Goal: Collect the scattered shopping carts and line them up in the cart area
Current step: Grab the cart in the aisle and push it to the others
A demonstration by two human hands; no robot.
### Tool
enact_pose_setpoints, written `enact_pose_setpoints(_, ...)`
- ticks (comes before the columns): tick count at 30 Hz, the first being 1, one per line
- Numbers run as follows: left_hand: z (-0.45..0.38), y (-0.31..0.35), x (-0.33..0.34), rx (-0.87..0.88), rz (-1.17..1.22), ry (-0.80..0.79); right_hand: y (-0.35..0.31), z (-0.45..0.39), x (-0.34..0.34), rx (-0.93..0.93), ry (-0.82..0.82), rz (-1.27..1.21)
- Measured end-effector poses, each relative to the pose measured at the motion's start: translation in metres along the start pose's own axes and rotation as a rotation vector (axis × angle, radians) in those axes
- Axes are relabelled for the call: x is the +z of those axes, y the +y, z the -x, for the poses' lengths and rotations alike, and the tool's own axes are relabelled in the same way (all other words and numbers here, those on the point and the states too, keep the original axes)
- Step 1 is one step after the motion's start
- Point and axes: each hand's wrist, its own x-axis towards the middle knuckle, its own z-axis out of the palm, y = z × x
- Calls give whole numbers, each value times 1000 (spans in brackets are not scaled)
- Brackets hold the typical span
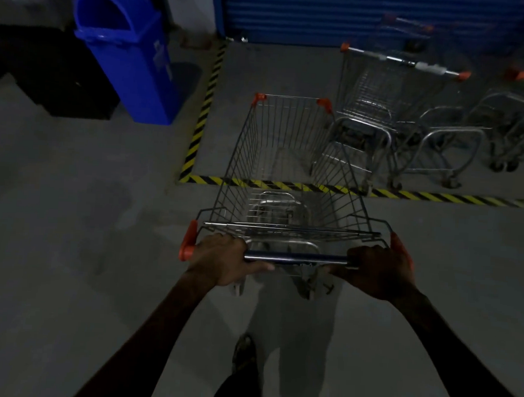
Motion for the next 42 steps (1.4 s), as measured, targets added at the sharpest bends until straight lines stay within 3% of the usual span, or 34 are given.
enact_pose_setpoints(9, -146, -68, -41, 41, 26, 14, 0, -145, -38, 73, 3, -34)
enact_pose_setpoints(15, -252, -115, -61, 71, -46, 105, 4, -245, -54, 94, 34, -93)
enact_pose_setpoints(23, -390, -163, -113, 28, -16, 51, 13, -382, -87, 83, 107, -15)
enact_pose_setpoints(28, -462, -189, -137, 34, -49, 232, 11, -461, -105, 110, 189, -225)
enact_pose_setpoints(34, -555, -219, -158, 105, -68, 375, 6, -547, -134, 149, 261, -103)
enact_pose_setpoints(42, -690, -271, -195, 198, 57, 447, 7, -673, -163, 192, 311, -130)
